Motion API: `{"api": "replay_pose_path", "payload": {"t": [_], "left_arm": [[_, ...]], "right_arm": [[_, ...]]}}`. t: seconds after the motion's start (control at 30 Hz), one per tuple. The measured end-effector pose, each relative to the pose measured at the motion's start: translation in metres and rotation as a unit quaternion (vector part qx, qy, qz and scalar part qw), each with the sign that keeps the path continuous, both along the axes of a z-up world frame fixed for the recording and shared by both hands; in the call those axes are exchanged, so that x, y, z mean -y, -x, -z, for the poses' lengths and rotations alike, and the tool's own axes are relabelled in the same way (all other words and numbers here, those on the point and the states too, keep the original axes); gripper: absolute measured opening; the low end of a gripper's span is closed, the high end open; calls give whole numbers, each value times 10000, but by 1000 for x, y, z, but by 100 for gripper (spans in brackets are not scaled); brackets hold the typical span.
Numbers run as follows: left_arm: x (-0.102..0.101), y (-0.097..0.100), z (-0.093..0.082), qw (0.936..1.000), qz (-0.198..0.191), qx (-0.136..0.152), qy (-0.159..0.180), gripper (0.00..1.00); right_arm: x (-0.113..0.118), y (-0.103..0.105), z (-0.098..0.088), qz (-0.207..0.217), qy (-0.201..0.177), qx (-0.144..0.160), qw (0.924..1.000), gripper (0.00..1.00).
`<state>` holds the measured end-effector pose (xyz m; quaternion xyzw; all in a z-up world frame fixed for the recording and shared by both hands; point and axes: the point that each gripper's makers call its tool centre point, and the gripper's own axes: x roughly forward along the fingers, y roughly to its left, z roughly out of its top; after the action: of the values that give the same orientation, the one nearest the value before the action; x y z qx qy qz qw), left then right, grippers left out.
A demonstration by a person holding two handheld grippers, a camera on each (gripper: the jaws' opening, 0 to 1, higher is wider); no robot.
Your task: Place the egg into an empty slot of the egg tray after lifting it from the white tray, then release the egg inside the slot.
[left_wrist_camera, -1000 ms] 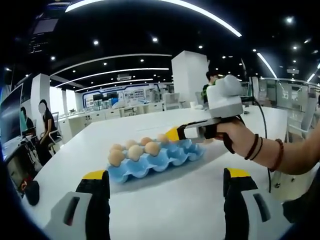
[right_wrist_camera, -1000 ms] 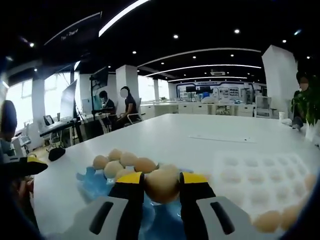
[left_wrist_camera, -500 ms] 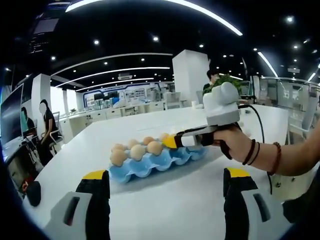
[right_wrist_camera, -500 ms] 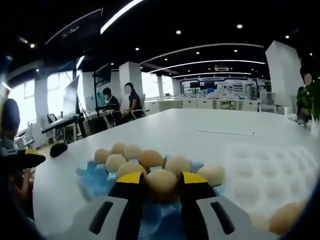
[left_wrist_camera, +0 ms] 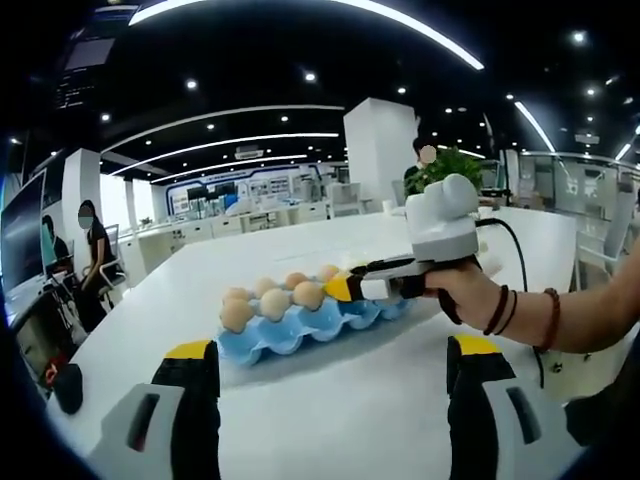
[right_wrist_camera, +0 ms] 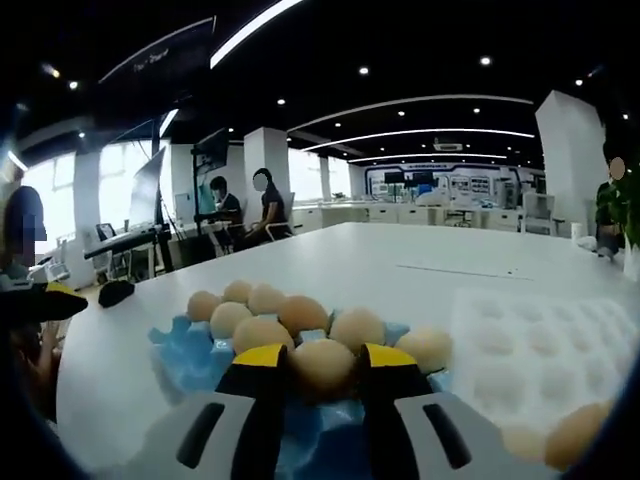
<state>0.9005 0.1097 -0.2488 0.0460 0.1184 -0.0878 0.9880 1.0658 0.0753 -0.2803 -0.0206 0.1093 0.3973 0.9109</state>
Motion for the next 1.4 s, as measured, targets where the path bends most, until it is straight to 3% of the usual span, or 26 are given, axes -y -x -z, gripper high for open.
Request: {"api": "replay_pose_path", "payload": {"t": [0.37,0.5,0.7,0.97,1.1,1.4], "left_arm": [[-1,4,-1,9999,-48,66,89,97],[1,5,-1,9999,-53,82,114,98],[2,6,-3,9999,-69,112,102,98],[5,8,-5,9996,-71,196,196,98],[6,7,-6,9996,-78,192,171,98],[13,2,-5,9998,-73,137,96,97]], "right_arm": [[9,-1,-10,88,-51,180,9998,51],[13,0,-16,99,-78,217,9997,63],[16,2,-19,35,-103,106,9999,76],[29,7,-26,-4,-84,38,10000,80],[40,1,-29,106,3,120,9999,81],[74,-11,-27,440,-15,-55,9990,81]]}}
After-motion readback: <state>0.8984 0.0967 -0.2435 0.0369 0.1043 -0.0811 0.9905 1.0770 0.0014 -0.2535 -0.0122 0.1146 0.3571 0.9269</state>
